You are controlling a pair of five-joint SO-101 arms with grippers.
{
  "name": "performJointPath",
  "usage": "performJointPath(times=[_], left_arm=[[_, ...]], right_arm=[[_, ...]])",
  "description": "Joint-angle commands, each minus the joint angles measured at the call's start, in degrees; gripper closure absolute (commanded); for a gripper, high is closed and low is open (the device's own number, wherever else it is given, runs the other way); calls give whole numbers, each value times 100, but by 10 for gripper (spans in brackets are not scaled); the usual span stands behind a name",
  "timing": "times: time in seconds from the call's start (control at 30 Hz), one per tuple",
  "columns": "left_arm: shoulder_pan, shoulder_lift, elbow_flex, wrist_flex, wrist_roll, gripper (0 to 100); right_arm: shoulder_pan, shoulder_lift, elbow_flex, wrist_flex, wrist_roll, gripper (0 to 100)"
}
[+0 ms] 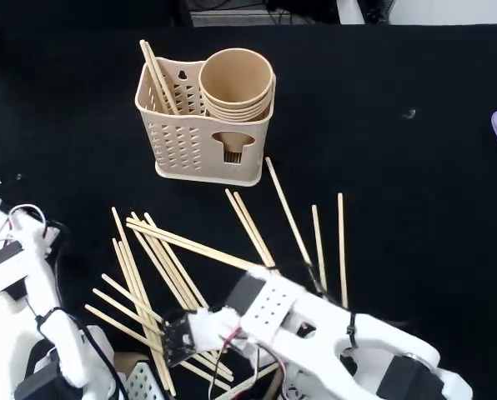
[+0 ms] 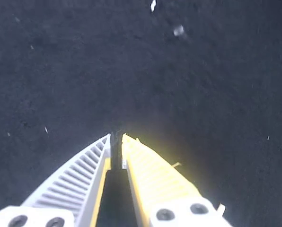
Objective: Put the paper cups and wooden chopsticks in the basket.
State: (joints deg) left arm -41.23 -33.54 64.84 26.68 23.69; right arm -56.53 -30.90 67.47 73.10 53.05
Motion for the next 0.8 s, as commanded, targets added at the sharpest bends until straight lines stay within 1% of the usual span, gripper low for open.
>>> performJointPath(times=[0.0,0.1,0.23,0.33,0.47,0.6,0.77], left_arm=[[-127,-88,-198,-387,18,948],[-145,-88,-215,-431,18,948],[-400,-88,-251,-484,35,949],[-426,-88,-251,-536,35,949],[-426,-88,-251,-545,35,949],[-426,-88,-207,-774,35,949],[-418,-79,-198,-818,35,951]], right_arm=[[-264,-189,13,-97,-149,851],[-299,-171,13,-97,-149,851],[-299,-189,4,-88,-158,851],[-299,-154,-66,-44,-158,848],[-308,-145,-523,519,-62,848],[-299,-145,-681,923,668,848],[-308,-145,-857,1213,1143,847]])
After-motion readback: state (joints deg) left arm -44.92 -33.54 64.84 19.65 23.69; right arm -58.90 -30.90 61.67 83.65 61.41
